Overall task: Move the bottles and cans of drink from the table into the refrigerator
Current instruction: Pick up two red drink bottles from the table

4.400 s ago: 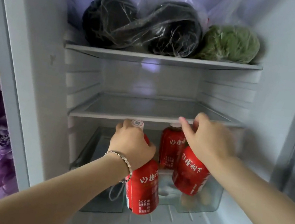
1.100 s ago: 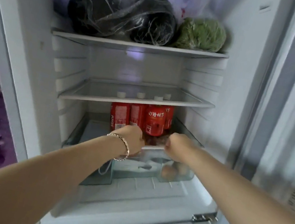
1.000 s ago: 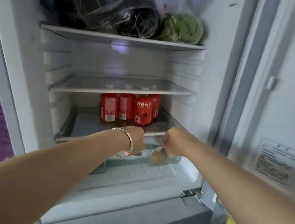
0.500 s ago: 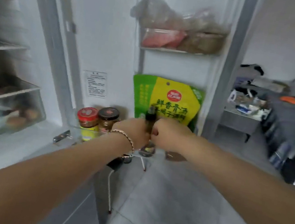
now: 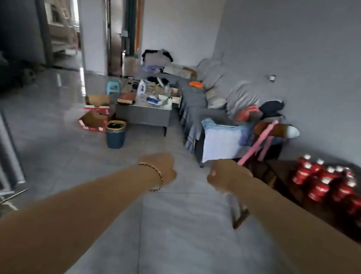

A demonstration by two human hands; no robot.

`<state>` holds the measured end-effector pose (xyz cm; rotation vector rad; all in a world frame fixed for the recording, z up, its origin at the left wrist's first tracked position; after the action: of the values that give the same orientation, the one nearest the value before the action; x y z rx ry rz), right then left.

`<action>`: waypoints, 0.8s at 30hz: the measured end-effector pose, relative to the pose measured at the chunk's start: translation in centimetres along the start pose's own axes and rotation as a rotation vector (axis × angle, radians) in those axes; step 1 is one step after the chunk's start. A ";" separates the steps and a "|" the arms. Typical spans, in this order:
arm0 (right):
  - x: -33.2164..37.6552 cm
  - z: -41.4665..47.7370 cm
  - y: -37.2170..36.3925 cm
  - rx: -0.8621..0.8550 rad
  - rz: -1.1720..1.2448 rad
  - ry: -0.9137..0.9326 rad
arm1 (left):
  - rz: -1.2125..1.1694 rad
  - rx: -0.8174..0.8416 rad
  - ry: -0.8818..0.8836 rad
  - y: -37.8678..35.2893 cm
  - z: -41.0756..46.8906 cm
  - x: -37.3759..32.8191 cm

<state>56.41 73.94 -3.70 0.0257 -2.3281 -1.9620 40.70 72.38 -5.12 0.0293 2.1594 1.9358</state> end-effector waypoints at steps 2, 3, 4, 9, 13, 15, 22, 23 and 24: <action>-6.0 2.0 -1.1 0.029 -0.002 -0.118 | -0.031 0.034 -0.049 -1.4 3.9 -3.8; -9.5 2.9 -1.5 0.042 -0.003 -0.179 | -0.043 0.040 -0.084 -2.2 6.4 -6.2; -12.7 3.7 -1.8 0.059 0.001 -0.237 | -0.047 0.047 -0.120 -2.9 8.8 -8.5; -24.9 6.7 -3.1 0.081 0.108 -0.516 | -0.028 0.096 -0.323 -5.2 18.6 -16.8; -33.1 9.6 -3.5 0.066 0.155 -0.734 | -0.008 0.116 -0.481 -5.9 26.8 -23.3; -37.0 11.2 -3.2 0.028 0.204 -0.871 | -0.057 0.141 -0.561 -6.2 31.5 -26.9; -46.0 12.9 -4.9 -0.016 0.287 -1.181 | -0.085 0.158 -0.825 -8.1 42.0 -38.2; -46.8 12.8 -5.4 -0.023 0.276 -1.198 | -0.091 0.165 -0.847 -8.5 42.7 -39.3; -48.3 12.4 -6.1 -0.031 0.271 -1.236 | -0.095 0.189 -0.874 -9.5 43.6 -41.2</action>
<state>103.11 88.73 -14.80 -1.8515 -2.5446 -2.1184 90.41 106.63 -11.72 0.6572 1.6710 1.2847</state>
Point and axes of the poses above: each hand's wrist, its own z-axis towards the middle knuckle, its own y-axis out of the back of the hand, x = y × z, the point moved 3 cm from there along z, towards the middle knuckle, and after that the axes turned 9 degrees about -y, right-handed, at the moved point
